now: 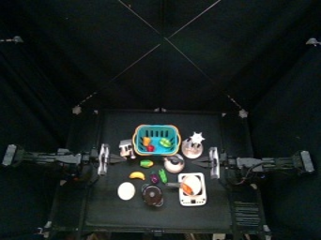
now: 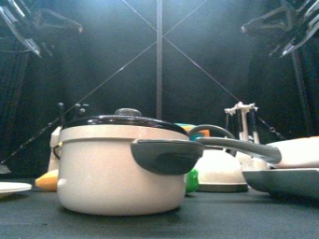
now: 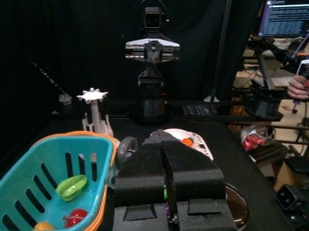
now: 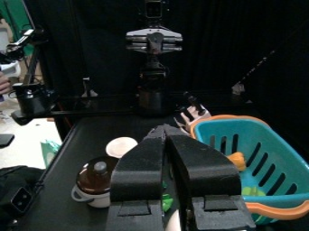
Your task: Remove oil strainer
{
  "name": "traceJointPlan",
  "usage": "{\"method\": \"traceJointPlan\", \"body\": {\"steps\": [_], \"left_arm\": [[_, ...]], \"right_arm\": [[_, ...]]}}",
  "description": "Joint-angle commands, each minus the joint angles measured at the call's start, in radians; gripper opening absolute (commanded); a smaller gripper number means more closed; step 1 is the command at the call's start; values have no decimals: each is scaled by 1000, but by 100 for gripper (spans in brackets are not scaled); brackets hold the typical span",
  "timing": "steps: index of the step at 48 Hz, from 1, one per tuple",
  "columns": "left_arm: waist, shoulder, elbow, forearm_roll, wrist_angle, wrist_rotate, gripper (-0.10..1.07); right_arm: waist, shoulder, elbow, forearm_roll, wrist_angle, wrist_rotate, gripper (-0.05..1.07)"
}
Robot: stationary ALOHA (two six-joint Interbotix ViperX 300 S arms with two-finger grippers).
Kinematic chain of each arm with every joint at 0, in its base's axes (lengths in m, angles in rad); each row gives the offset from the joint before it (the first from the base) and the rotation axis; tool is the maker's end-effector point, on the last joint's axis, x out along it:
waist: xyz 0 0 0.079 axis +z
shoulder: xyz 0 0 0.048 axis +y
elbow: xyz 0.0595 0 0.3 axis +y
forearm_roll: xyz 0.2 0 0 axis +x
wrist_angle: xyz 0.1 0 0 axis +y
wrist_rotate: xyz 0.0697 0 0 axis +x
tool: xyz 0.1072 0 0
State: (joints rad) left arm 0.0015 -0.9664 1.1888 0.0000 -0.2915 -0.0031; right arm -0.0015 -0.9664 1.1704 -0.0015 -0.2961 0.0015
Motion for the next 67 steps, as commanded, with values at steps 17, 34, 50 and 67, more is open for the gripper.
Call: {"method": "traceJointPlan", "body": {"steps": [17,34,50,67], "left_arm": [[-5,121,-9,-54,-72,-2,-3],[-29,268,-69,-51,-147,2,-3],[-58,319,-72,-52,-181,-2,0],[-61,341,-74,-75,-184,-2,25]], "right_arm": [[-15,89,6,14,2,8,2],[-37,63,14,44,239,8,3],[-117,9,9,46,474,8,3],[-166,-34,-35,55,607,15,3]]}}
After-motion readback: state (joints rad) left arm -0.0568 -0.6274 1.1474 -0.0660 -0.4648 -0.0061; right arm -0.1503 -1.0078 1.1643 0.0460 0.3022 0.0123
